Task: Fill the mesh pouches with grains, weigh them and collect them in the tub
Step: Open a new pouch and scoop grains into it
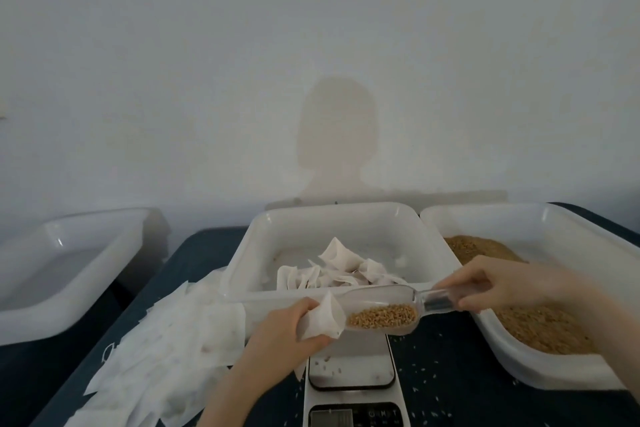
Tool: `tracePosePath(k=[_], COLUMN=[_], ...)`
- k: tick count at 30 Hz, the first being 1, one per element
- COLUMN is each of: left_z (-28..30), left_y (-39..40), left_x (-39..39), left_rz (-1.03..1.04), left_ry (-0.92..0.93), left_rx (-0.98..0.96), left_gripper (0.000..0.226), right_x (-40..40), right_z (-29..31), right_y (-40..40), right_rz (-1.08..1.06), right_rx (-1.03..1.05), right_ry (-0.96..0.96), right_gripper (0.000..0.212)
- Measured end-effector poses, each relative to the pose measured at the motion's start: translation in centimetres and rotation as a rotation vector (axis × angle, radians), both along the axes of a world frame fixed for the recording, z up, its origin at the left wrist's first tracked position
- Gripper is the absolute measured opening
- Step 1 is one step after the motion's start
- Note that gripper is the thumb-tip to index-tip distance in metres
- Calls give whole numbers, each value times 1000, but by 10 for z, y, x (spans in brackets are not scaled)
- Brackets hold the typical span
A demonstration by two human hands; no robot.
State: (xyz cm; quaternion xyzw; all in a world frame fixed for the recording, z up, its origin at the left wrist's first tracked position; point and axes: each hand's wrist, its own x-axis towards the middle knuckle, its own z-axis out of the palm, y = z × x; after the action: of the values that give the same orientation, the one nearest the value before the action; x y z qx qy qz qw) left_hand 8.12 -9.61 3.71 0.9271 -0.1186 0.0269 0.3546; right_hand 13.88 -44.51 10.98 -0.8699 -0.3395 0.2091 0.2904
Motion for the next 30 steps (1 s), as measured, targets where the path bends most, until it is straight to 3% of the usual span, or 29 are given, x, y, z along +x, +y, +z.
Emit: tracePosePath(k=[17, 21, 25, 30], left_z=[-7, -13, -14, -10], left_y=[-32, -40, -48, -51], left_x=[2, 9, 14, 18], left_rz=[-39, 26, 149, 152], left_ry=[12, 43, 20, -34], left_rx=[217, 99, 7, -118], left_gripper=[58, 49, 38, 27], right_x=[-10, -8, -6, -8], right_z=[4, 17, 41, 56], right_y=[25, 33, 53, 83], right_rz=[-78, -211, -261, -207], right_rx=[7, -47, -235, -420], right_ry=[19, -280, -742, -1088], right_gripper=[27, 15, 31, 35])
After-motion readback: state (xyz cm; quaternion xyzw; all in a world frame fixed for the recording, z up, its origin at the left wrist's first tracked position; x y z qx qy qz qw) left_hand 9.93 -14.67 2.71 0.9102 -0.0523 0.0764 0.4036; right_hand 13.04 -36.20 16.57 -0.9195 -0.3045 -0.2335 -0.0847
